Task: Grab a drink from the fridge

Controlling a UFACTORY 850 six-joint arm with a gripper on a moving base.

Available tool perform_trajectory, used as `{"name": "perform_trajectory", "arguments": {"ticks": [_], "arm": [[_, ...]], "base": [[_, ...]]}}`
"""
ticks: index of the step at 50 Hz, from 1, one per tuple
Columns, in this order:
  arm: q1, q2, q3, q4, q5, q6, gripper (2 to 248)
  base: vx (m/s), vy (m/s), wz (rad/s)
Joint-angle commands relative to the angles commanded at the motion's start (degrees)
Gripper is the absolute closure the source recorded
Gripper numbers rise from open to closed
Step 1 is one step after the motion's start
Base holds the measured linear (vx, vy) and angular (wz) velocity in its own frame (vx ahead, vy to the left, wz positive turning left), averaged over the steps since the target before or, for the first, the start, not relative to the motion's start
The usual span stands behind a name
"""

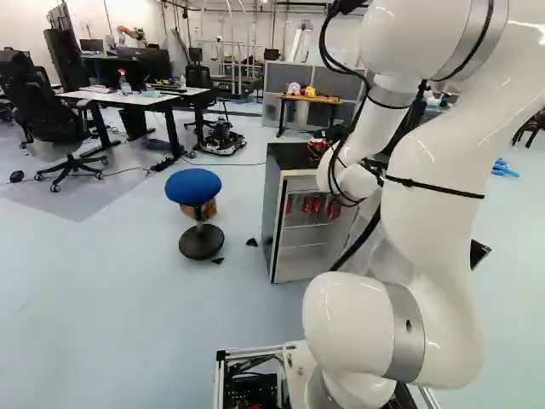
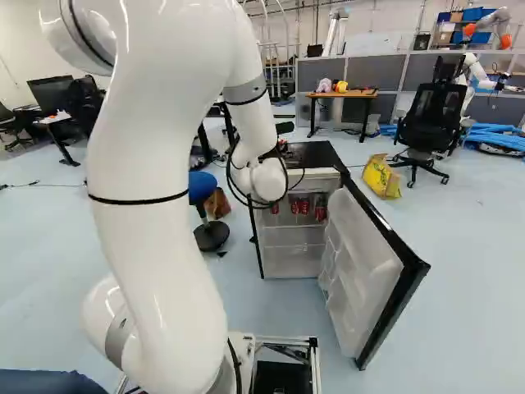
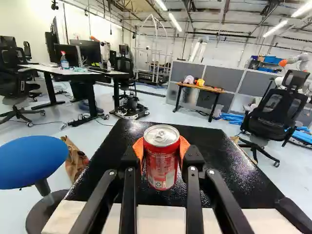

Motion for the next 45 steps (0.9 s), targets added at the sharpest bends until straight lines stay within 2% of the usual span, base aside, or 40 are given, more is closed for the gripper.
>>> {"name": "perform_trajectory", "arguments": {"ticks": [31, 45], "arm": [[1.24, -6.24, -7.93, 2.21, -3.78, 0.0, 157], [1.38, -6.99, -8.91, 3.31, -5.65, 0.0, 157]], "base": [[0.0, 0.0, 0.0], [0.0, 0.0, 0.0]]}}
